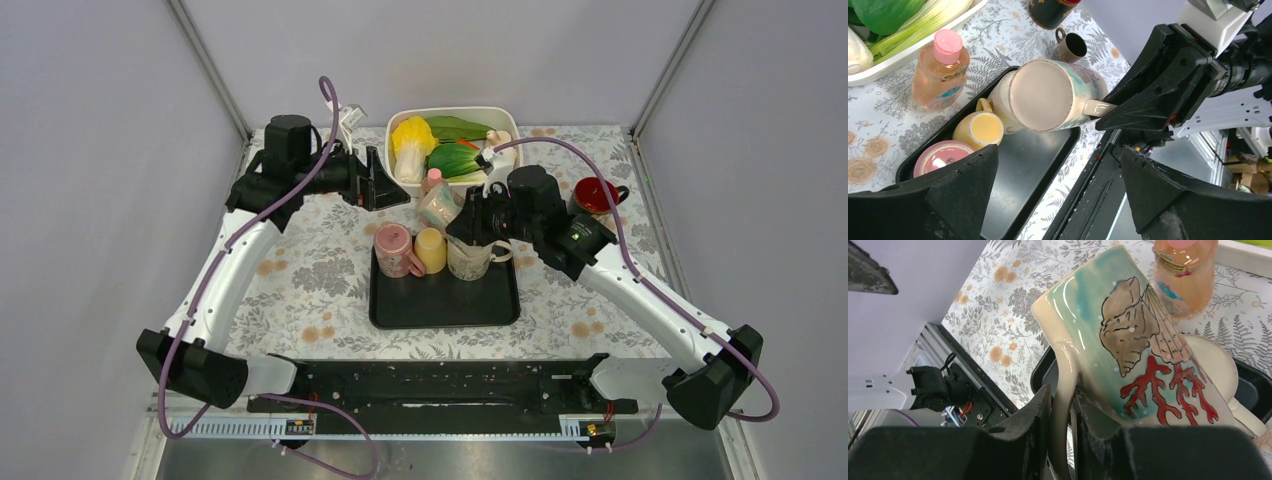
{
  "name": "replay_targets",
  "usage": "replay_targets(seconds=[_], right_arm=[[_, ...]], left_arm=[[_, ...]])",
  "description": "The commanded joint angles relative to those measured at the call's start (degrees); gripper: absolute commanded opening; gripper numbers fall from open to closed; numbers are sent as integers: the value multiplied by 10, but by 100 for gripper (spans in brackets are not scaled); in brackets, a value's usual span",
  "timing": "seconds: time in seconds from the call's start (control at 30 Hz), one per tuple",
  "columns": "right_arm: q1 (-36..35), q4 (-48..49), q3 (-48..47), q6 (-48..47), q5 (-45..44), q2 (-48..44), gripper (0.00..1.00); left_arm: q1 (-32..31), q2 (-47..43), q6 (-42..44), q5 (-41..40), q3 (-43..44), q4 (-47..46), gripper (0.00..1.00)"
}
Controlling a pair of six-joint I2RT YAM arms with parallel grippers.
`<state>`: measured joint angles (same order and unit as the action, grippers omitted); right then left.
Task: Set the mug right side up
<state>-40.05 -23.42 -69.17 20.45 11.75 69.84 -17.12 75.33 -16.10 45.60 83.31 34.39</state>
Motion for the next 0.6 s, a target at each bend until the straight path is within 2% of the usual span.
replay_targets(seconds=[0.0, 0.2, 0.37, 0.57], right_arm=[[3, 51, -25, -51, 40, -37, 0], [-1, -29, -70, -188, 101, -19, 0], [-33, -103, -99, -352, 59, -21, 0], [-91, -139, -91, -472, -2, -27, 0]], left_arm=[[2, -31, 73, -12, 11, 15, 95], [2, -34, 104, -36, 30, 46, 96], [2, -32, 111, -57, 42, 59, 96], [2, -24, 117, -68, 42, 68, 96]])
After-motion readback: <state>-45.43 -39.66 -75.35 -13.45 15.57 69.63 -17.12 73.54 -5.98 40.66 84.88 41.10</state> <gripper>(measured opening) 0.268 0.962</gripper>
